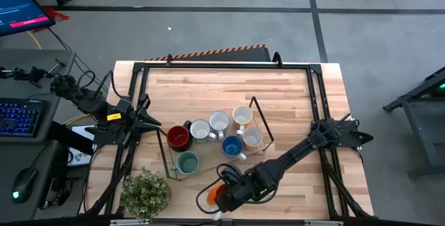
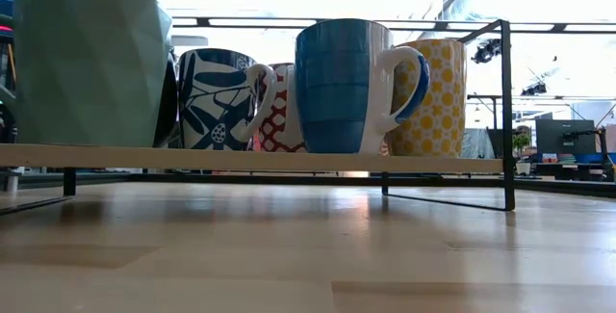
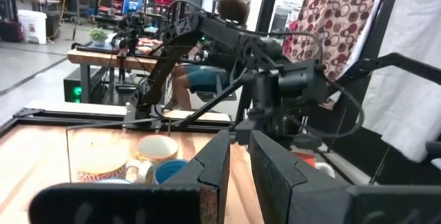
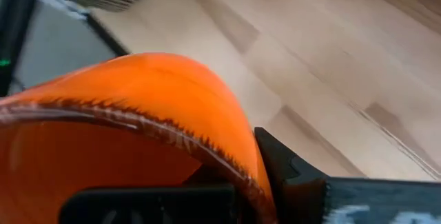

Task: Place coffee mugs
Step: Put the orange mug on the shelf

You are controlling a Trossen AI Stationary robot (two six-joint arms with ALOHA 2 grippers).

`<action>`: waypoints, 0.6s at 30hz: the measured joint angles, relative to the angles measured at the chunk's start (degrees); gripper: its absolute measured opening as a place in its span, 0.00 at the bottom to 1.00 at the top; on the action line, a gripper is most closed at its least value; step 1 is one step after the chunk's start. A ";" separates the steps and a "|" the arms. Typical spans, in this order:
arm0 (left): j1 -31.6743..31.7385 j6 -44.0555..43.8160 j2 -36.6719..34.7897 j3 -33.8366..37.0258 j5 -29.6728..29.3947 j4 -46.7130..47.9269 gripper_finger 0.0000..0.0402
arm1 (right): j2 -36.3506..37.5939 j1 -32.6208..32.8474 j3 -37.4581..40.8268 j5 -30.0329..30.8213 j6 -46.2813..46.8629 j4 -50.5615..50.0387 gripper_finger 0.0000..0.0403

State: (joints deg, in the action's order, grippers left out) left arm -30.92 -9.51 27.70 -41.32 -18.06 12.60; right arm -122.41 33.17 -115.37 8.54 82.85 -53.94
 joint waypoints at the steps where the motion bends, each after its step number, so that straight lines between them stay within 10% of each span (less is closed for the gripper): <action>1: 0.00 0.62 0.00 0.00 -0.02 0.00 0.12 | 0.00 0.00 0.81 -0.31 1.10 -0.25 0.00; 18: 0.00 5.17 -0.02 0.00 -0.20 0.00 0.12 | -3.62 -0.22 2.03 -8.81 16.78 -8.17 0.00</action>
State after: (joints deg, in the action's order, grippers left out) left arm -30.92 -4.34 27.68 -41.32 -18.26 12.60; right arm -126.03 32.95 -113.34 -0.26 99.63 -62.11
